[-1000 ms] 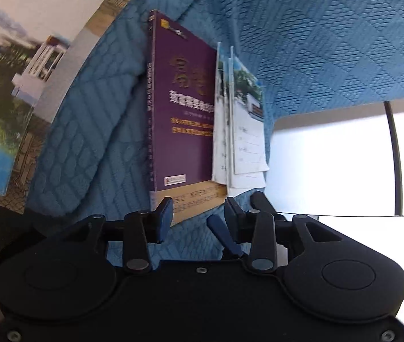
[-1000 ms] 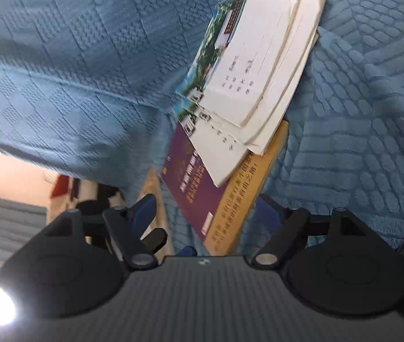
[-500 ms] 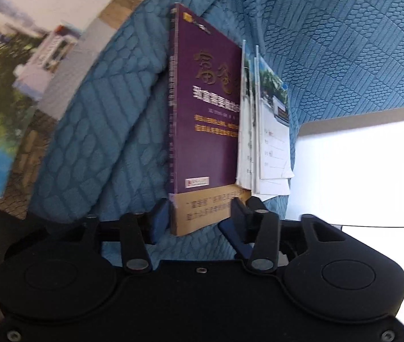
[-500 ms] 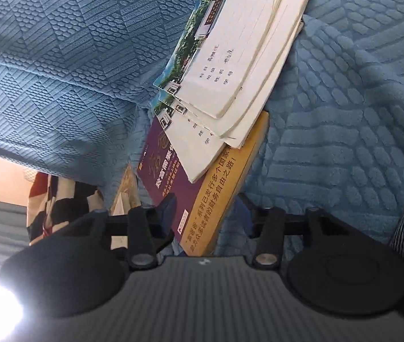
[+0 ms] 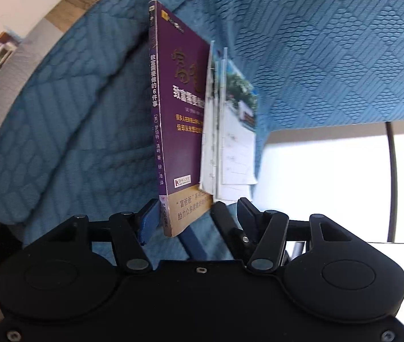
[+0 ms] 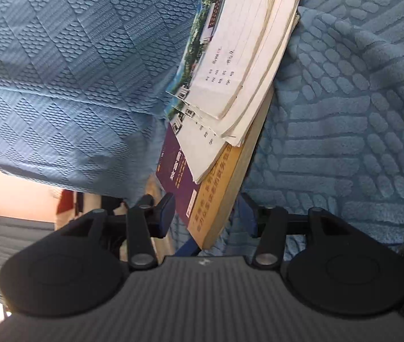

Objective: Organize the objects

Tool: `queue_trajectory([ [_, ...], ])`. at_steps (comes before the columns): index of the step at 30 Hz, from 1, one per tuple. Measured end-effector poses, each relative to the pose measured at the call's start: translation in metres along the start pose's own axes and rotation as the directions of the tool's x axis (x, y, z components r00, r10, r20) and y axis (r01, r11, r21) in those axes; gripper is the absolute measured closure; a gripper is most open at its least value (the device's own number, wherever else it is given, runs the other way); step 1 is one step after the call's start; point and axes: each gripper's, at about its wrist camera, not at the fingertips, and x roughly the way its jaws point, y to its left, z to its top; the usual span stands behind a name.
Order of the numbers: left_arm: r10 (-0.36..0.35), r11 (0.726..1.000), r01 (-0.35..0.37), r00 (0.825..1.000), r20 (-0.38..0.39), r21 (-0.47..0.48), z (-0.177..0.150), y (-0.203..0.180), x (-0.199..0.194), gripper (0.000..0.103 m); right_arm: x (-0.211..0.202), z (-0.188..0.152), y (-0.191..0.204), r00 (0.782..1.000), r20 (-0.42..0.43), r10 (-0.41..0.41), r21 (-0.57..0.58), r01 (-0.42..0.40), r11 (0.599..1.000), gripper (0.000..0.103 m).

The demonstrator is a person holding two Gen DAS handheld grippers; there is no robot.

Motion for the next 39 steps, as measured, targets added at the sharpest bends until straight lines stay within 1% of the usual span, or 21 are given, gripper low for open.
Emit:
queue_trajectory([
  [2, -0.025, 1.0, 0.025, 1.0, -0.004, -0.016, 0.001, 0.001, -0.003, 0.05, 0.001, 0.001, 0.0, 1.0, 0.009, 0.013, 0.014, -0.013, 1.0, 0.051],
  [5, -0.072, 0.996, 0.072, 0.997, -0.005, -0.056, 0.002, 0.005, -0.006, 0.05, 0.006, 0.007, -0.002, 0.998, 0.017, 0.057, 0.043, -0.057, 0.997, 0.052],
  [7, -0.069, 0.996, 0.07, 0.997, 0.021, -0.048, 0.003, 0.005, -0.01, 0.052, 0.009, 0.009, -0.003, 0.997, 0.021, 0.07, 0.045, -0.071, 0.996, 0.061],
  [8, -0.059, 0.997, 0.06, 0.998, 0.029, -0.043, 0.004, 0.006, -0.013, 0.052, 0.01, 0.009, -0.001, 0.998, 0.016, 0.06, 0.025, -0.061, 0.998, 0.079],
  [9, -0.061, 0.997, 0.063, 0.998, 0.029, -0.044, 0.006, 0.007, -0.015, 0.053, 0.011, 0.008, 0.002, 0.999, 0.012, 0.051, 0.002, -0.051, 0.999, 0.081],
  [12, -0.085, 0.995, 0.086, 0.996, 0.03, -0.053, 0.007, 0.008, -0.017, 0.056, 0.011, 0.005, 0.006, 0.996, 0.005, 0.091, -0.028, -0.091, 0.995, 0.083],
  [14, -0.072, 0.996, 0.074, 0.997, 0.039, -0.045, 0.005, 0.009, -0.02, 0.057, 0.01, 0.005, 0.008, 0.992, 0.001, 0.124, -0.038, -0.124, 0.992, 0.084],
  [16, -0.051, 0.997, 0.054, 0.998, 0.044, -0.053, 0.003, 0.014, -0.022, 0.06, 0.01, 0.004, 0.011, 0.99, -0.007, 0.144, -0.052, -0.144, 0.988, 0.085],
  [17, -0.054, 0.996, 0.057, 0.997, 0.047, -0.071, 0.004, 0.018, -0.022, 0.064, 0.011, 0.003, 0.013, 0.989, -0.012, 0.15, -0.062, -0.15, 0.987, 0.085],
  [19, -0.091, 0.989, 0.098, 0.994, 0.063, -0.107, 0.003, 0.027, -0.026, 0.069, 0.013, 0.002, 0.016, 0.987, -0.03, 0.16, -0.079, -0.162, 0.984, 0.085],
  [20, -0.107, 0.987, 0.114, 0.992, 0.066, -0.116, 0.003, 0.03, -0.028, 0.075, 0.014, 0.0, 0.018, 0.987, -0.04, 0.158, -0.089, -0.161, 0.983, 0.085],
  [21, -0.118, 0.985, 0.125, 0.991, 0.071, -0.119, 0.004, 0.031, -0.031, 0.077, 0.015, -0.001, 0.02, 0.987, -0.05, 0.154, -0.098, -0.158, 0.982, 0.085],
  [23, -0.116, 0.984, 0.125, 0.99, 0.074, -0.127, 0.006, 0.034, -0.035, 0.078, 0.017, -0.004, 0.022, 0.986, -0.068, 0.153, -0.113, -0.16, 0.981, 0.085],
  [27, -0.143, 0.975, 0.155, 0.986, 0.089, -0.158, 0.006, 0.04, -0.038, 0.084, 0.02, -0.004, 0.021, 0.982, -0.082, 0.17, -0.097, -0.178, 0.979, 0.084],
  [29, -0.132, 0.976, 0.147, 0.987, 0.096, -0.161, 0.008, 0.038, -0.037, 0.088, 0.021, -0.004, 0.019, 0.981, -0.087, 0.174, -0.071, -0.181, 0.981, 0.083],
  [30, -0.111, 0.979, 0.127, 0.988, 0.103, -0.159, 0.008, 0.039, -0.041, 0.094, 0.022, -0.003, 0.016, 0.98, -0.089, 0.177, -0.049, -0.182, 0.982, 0.082],
  [32, -0.105, 0.982, 0.12, 0.989, 0.1, -0.149, 0.007, 0.038, -0.045, 0.094, 0.024, -0.002, 0.013, 0.977, -0.097, 0.191, -0.006, -0.192, 0.981, 0.08],
  [35, -0.09, 0.987, 0.104, 0.99, 0.111, -0.121, 0.01, 0.031, -0.052, 0.095, 0.026, -0.003, 0.014, 0.973, -0.11, 0.203, -0.007, -0.205, 0.979, 0.078],
  [37, -0.067, 0.992, 0.079, 0.991, 0.115, -0.1, 0.012, 0.025, -0.054, 0.095, 0.029, -0.004, 0.016, 0.971, -0.12, 0.208, -0.005, -0.21, 0.978, 0.073],
  [39, -0.056, 0.993, 0.067, 0.991, 0.119, -0.094, 0.013, 0.024, -0.058, 0.095, 0.03, -0.004, 0.017, 0.971, -0.118, 0.206, 0.002, -0.207, 0.978, 0.06],
])
